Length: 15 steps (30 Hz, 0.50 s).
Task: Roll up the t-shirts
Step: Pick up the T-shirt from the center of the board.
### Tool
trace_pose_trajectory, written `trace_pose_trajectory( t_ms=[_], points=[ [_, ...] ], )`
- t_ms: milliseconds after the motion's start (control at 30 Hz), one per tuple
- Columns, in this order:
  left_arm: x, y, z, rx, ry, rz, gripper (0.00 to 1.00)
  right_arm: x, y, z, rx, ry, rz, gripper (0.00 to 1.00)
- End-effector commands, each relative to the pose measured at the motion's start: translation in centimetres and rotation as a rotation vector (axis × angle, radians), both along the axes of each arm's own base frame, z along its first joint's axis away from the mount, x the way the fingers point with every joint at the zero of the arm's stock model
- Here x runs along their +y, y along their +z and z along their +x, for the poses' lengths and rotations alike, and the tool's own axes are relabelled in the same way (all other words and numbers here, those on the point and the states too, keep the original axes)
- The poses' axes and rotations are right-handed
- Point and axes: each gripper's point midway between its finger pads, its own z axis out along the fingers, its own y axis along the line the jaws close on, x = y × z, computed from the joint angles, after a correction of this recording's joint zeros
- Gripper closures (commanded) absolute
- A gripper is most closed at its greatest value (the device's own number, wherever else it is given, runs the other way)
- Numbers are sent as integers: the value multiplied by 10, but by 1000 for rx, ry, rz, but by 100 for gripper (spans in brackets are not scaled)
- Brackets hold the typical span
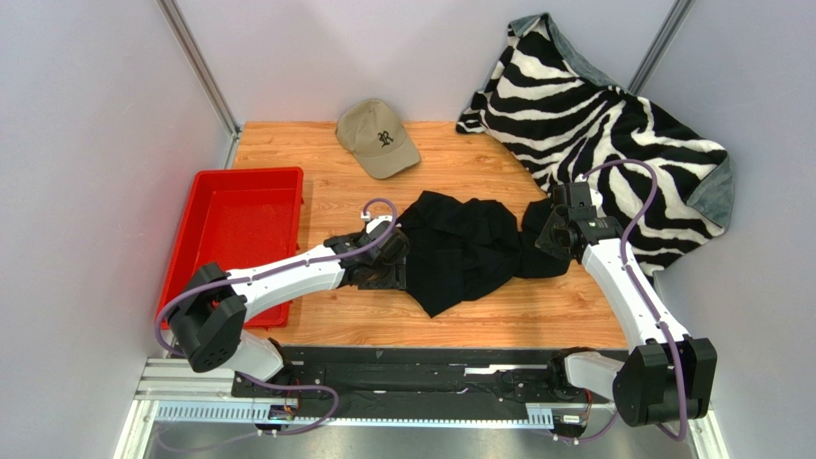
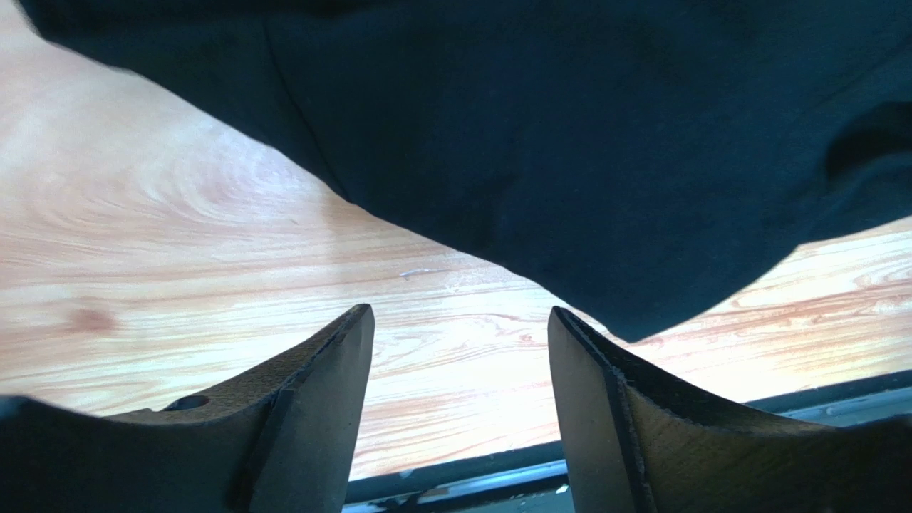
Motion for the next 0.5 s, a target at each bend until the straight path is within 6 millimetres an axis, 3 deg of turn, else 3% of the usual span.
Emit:
trace_pose_trajectory(
  t_ms=[0,233,300,333,433,467],
  points=[
    [-29,-9,7,15,59,-149,28,3,7,5,-49,15,20,100],
    [-51,-31,18,29,88,-213,29,3,6,0,-47,20,17,100],
    [-51,-39,21,31,102,-195,37,2,7,0,-47,21,15,100],
    [-48,-42,25,19,113,-175,43,1,7,-1,-45,21,12,100],
    [-30,-39,39,-25,140,-77,92,0,11,0,-52,27,0,100],
    [-21,-22,44,-44,153,-41,100,0,13,0,-51,28,-1,100]
  ],
)
